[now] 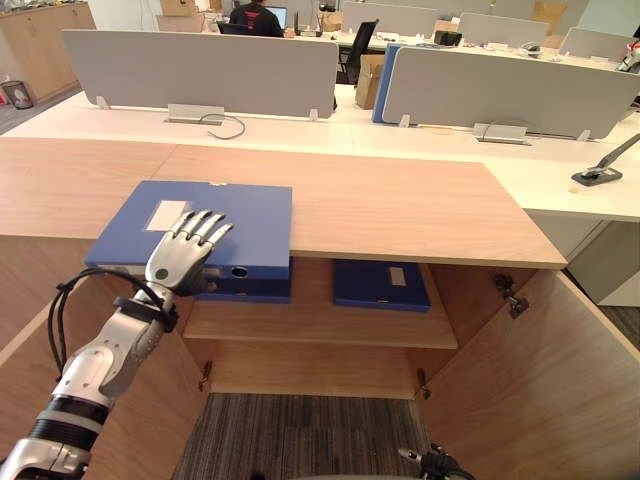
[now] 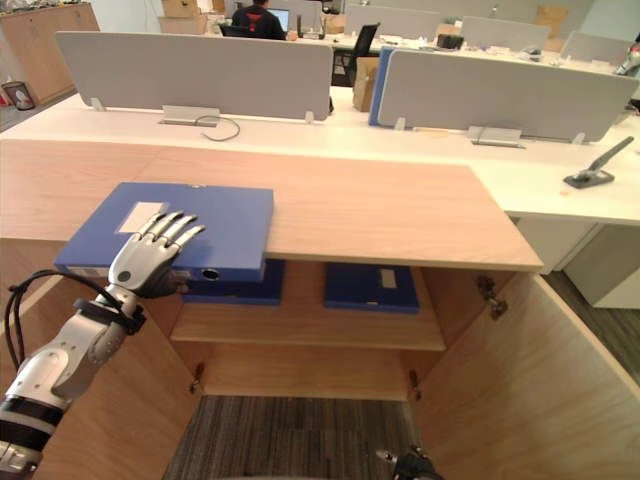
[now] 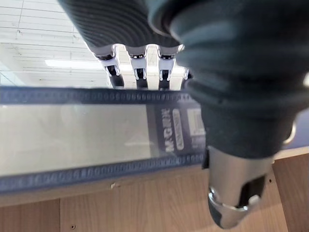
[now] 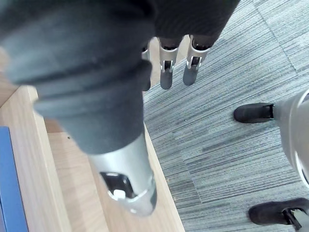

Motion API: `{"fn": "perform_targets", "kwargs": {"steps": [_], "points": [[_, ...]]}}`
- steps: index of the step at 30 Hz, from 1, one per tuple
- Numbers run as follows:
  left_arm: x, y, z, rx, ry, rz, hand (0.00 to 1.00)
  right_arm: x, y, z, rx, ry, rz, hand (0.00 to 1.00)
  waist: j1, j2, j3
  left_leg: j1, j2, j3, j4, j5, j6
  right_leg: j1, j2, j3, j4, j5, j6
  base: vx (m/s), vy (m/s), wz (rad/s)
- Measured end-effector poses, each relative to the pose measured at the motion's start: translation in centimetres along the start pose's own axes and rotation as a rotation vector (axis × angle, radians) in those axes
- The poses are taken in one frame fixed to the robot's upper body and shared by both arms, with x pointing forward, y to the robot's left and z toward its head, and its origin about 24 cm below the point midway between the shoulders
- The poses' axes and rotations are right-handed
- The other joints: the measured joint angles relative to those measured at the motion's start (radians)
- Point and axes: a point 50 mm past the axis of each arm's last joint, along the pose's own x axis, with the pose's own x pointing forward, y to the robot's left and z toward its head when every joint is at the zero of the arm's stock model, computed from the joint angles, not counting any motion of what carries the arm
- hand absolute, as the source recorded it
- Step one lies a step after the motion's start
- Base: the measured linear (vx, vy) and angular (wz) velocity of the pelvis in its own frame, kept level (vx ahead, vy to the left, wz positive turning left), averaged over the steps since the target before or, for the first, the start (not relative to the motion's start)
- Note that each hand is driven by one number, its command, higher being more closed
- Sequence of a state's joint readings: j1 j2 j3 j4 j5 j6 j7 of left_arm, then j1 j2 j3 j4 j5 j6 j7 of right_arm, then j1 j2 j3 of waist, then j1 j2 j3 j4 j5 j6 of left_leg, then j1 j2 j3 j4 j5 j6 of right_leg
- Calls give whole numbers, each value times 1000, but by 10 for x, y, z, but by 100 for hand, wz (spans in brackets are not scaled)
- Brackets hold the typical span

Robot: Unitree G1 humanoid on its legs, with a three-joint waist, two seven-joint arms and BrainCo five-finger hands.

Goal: Walk over to the cabinet, pick up the folder, carry it to the office cabinet, place the folder inside the office cabinet, then close the office cabinet door

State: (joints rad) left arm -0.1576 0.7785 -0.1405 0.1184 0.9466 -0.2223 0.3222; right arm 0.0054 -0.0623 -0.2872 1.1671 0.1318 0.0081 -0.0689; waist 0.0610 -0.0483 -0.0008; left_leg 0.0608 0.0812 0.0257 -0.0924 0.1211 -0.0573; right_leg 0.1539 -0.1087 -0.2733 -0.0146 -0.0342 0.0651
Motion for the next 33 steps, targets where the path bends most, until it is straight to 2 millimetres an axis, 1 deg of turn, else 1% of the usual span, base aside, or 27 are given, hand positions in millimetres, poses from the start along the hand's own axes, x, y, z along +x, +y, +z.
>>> {"fn": "perform_targets", "kwargs": {"steps": [1, 2, 4, 7, 9, 13, 16, 21, 23, 26, 27, 28, 29, 30, 31, 32, 33], "points": [[0, -1, -1, -1, 4, -5, 0, 0, 0, 0, 2, 1, -1, 0, 0, 0, 0, 1, 0, 0, 0, -1, -1, 1, 0, 0, -1, 0, 0, 0, 0, 0], [0, -4, -2, -1, 10, -16, 100, 0, 0, 0, 3, 0, -2, 0, 0, 0, 0, 5, 0, 1, 0, -2, -2, 5, 0, 0, -2, 0, 0, 0, 0, 0], [0, -8, -3, 0, 16, -35, 100, 0, 0, 1, -3, -1, -1, 0, -1, 0, 1, 8, 0, 2, 0, -4, -2, 10, 0, 0, -5, 0, 0, 0, 0, 0], [6, -7, -2, -14, 25, -14, 100, 1, -1, 3, -21, -5, -4, 0, -2, 1, 1, 10, 0, 2, 0, -4, -2, 11, 0, 0, -5, 0, 0, 0, 0, 0], [8, -9, -2, -23, 35, -11, 100, 1, -2, 4, 1, -6, -12, 0, -5, 1, 1, 11, 0, 2, 0, -4, -2, 12, 0, 0, -5, 0, 0, 0, 0, 0], [8, -10, -3, -25, 42, -4, 100, 1, -6, 5, 1, -7, -20, 0, -9, 1, 1, 17, 0, 2, 0, -4, -2, 18, 0, 0, -5, 1, 1, 0, 0, 0], [7, -15, -3, -36, 59, -13, 100, 1, -6, 5, 0, -2, -19, 0, -12, 2, 3, 34, -1, 2, 0, -7, -2, 37, 0, 0, -10, 0, 1, 0, 0, 0], [8, -15, -1, -47, 67, -4, 100, 1, -7, 5, 1, 0, -23, 0, -15, 3, 3, 35, -2, 2, -1, -12, -2, 37, -1, -1, -11, -2, 3, 0, 0, 0], [9, -16, 3, -60, 58, 3, 100, 1, -8, 5, 3, 1, -24, 0, -15, 3, 4, 34, -4, 1, -1, -12, -1, 37, -3, -2, -11, -3, 5, 9, 5, 2], [10, -12, 23, -117, 18, 47, 100, 1, -9, 5, 22, 3, -32, 0, -15, 4, 5, 28, -12, -9, 0, -12, 2, 37, -11, -15, -10, -6, 10, 26, 10, 10], [7, -7, 44, -167, -43, 75, 100, 1, -9, 4, 22, 5, -32, 0, -15, 3, 6, 27, -17, -12, 0, -13, 7, 37, -16, -20, -7, -8, 15, 42, 16, 8], [5, -4, 54, -198, -73, 86, 100, 1, -9, 4, 23, 6, -32, 0, -15, 3, 6, 26, -20, -13, 0, -13, 8, 37, -19, -21, -5, -9, 17, 54, 20, 8], [1, 2, 77, -274, -145, 98, 100, 1, -9, 4, 23, 8, -31, 0, -14, 3, 6, 24, -24, -15, 0, -14, 10, 37, -24, -20, -3, -8, 22, 59, 25, 6], [-4, 12, 99, -350, -224, 123, 100, 1, -8, 1, 21, 19, -29, 0, -14, 2, 5, 22, -28, -15, 1, -16, 9, 35, -29, -20, 1, -10, 25, 68, 32, 5], [-7, 17, 111, -392, -269, 137, 100, 1, -7, -1, 20, 27, -27, 0, -13, 2, 5, 21, -30, -15, 1, -17, 9, 33, -30, -20, 2, -11, 26, 63, 31, 2], [-15, 34, 136, -529, -363, 185, 100, 0, -5, -8, 22, 52, -22, 0, -14, 2, 5, 17, -32, -14, 5, -18, 10, 29, -32, -20, 2, -11, 27, 48, 22, 1], [-16, 38, 141, -564, -379, 197, 100, 0, -5, -9, 20, 57, -21, 0, -13, 3, 4, 15, -33, -14, 5, -18, 10, 28, -33, -20, 2, -11, 27, 36, 15, -1]]}}
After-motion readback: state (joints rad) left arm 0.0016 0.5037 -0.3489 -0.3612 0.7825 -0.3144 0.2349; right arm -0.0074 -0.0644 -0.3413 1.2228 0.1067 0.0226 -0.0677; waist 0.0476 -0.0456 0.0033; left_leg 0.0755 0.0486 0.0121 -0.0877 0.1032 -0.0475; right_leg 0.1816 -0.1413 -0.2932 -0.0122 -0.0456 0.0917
